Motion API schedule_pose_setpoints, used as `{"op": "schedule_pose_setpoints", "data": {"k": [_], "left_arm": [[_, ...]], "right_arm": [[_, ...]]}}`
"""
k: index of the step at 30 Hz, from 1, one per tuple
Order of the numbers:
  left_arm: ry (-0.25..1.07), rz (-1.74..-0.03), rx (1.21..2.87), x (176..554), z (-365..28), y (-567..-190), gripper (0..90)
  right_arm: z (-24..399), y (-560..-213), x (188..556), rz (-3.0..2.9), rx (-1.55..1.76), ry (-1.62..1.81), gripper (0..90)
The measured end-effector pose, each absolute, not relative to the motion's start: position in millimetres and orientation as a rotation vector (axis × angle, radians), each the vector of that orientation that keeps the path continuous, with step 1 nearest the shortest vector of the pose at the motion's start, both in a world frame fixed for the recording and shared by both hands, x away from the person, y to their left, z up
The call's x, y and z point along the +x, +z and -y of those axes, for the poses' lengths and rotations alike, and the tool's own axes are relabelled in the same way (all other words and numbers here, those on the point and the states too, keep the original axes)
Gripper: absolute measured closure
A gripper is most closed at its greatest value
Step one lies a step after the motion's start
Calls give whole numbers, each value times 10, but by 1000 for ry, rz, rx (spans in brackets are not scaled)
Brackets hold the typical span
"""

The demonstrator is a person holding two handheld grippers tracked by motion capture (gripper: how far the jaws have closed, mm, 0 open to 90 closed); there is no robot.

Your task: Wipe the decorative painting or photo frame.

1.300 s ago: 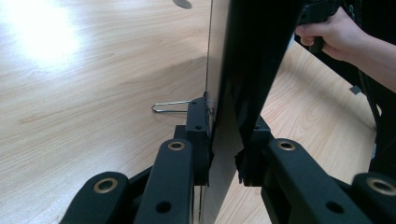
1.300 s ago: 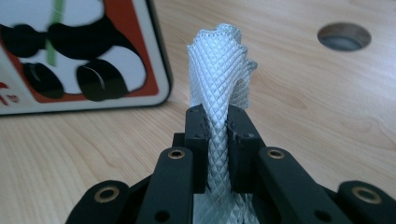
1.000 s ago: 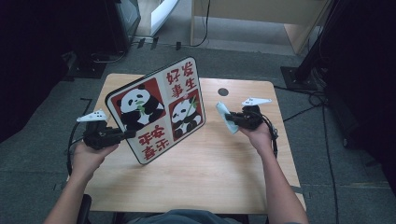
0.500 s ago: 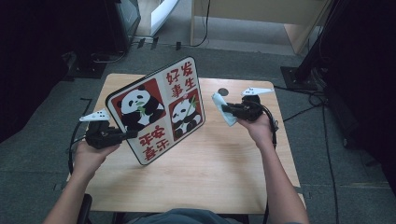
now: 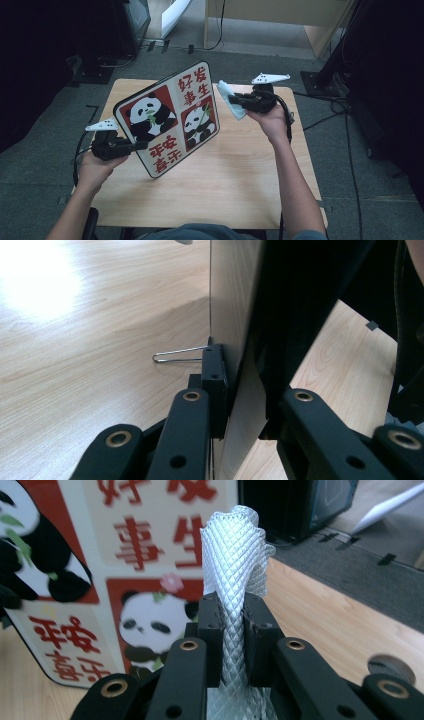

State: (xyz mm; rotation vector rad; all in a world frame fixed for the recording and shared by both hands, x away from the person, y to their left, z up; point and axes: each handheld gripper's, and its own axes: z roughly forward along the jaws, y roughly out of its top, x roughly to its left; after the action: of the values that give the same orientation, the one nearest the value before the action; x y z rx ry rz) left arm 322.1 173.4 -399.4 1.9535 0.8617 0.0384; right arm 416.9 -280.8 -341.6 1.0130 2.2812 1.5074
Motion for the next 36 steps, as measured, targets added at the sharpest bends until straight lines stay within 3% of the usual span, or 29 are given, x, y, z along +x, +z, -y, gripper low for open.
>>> {"op": "schedule_pose_setpoints", "data": {"k": [18, 36], "left_arm": [[27, -850, 1954, 3224, -1766, -3997, 802], [22, -837, 1960, 3243, -1782, -4001, 801]], "right_arm": [[2277, -2789, 4312, -2265, 821, 1537, 812], [2172, -3079, 4485, -2305, 843, 1485, 813]]}}
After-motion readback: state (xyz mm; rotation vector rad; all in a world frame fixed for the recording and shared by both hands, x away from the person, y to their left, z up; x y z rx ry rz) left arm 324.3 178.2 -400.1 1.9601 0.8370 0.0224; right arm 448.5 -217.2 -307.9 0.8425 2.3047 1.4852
